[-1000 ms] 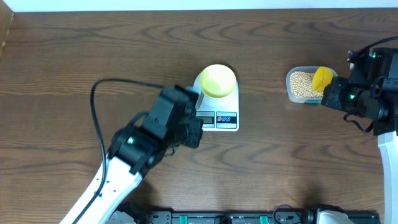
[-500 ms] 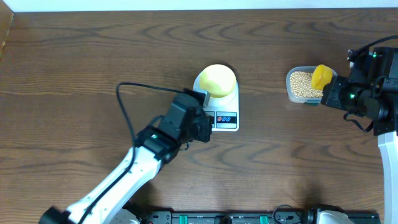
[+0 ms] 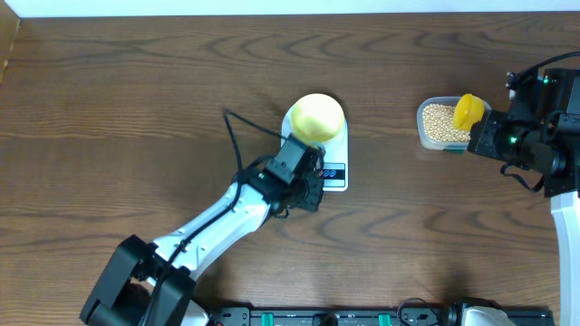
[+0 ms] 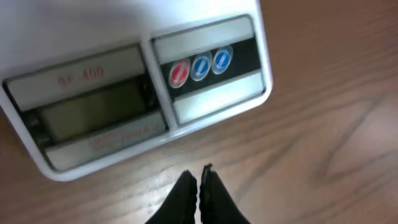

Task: Scoop item into bowl and weigh 50g on scale

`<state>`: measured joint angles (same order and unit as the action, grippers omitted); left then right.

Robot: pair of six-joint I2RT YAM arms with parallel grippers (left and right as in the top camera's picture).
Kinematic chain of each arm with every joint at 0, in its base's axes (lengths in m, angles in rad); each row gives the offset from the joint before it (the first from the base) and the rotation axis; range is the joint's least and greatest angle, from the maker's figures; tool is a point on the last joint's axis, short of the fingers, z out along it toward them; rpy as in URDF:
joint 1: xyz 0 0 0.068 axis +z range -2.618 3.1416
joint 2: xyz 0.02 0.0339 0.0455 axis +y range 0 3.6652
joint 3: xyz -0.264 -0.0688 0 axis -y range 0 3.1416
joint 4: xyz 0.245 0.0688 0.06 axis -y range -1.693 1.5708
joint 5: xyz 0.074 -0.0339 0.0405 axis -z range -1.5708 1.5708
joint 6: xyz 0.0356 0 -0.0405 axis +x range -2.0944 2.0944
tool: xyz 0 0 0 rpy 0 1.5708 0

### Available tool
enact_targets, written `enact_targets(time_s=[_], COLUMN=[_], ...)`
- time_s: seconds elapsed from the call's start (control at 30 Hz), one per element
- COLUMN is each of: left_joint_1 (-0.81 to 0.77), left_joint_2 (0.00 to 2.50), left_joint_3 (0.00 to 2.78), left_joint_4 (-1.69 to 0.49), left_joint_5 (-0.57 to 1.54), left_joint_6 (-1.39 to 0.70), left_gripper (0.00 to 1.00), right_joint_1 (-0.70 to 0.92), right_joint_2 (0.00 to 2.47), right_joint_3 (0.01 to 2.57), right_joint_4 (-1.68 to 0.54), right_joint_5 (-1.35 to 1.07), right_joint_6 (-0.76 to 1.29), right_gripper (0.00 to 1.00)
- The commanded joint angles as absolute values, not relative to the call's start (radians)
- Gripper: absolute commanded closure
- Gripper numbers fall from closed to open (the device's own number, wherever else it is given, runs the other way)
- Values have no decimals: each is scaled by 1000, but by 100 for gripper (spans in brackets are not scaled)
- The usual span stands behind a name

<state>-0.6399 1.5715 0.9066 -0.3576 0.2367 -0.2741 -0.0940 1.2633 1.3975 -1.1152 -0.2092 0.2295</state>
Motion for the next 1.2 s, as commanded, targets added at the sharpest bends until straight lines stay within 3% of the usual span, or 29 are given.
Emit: enact_targets(time_s=[0.0,0.3,0.77,1.17], left_joint_1=[-641,-641,-641,-641], left_joint_2=[1599,1615,1657,1717], left_joint_3=[999,947,822,822], left_joint_4=[-398,-344,-71,-9], left_joint_5=[231,191,137,138], left_joint_6=[-218,-218,-218,-222], left_gripper=[93,93,93,93], right_joint_1=[-99,-99,-99,-99], right_joint_2=[1270,1270,1270,1270], right_joint_3=[1417,1417,1417,1417], right_joint_4=[-1116,-1123,-1112,-1115], right_joint_5=[-220,-220,-220,-220], right_joint_6=[220,220,220,220], right_gripper=[99,99,99,99])
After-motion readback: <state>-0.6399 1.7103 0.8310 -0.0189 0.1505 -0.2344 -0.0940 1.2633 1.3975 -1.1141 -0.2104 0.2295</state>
